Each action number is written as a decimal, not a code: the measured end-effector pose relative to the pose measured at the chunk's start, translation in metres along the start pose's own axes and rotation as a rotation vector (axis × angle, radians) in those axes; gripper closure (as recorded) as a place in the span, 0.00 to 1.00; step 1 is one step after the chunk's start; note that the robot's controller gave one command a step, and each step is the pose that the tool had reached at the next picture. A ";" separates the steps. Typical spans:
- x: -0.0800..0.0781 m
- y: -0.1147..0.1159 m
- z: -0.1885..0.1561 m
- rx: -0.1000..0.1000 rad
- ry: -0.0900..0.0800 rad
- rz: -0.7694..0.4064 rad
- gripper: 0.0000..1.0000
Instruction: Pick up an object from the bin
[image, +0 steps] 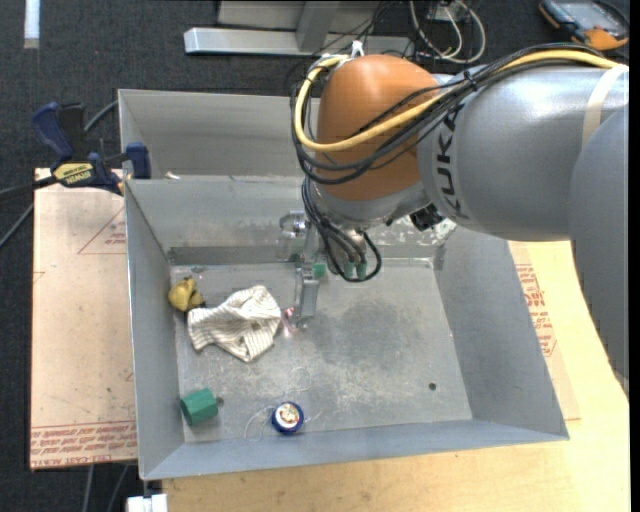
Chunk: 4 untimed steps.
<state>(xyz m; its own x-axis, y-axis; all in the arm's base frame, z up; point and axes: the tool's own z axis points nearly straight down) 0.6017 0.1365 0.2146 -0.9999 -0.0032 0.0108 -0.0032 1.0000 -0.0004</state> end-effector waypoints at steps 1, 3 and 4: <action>-0.001 -0.001 -0.005 -0.001 -0.007 0.003 0.00; 0.012 0.025 0.112 0.000 -0.001 -0.003 0.00; 0.008 -0.003 0.142 -0.002 -0.003 -0.210 1.00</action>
Offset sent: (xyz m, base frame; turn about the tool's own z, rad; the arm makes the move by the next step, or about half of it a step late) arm -0.0550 0.0190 -0.1021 0.0174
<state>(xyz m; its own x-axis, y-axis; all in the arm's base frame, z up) 0.5924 0.1338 0.0727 -0.9772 -0.2121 0.0076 -0.2121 0.9772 0.0035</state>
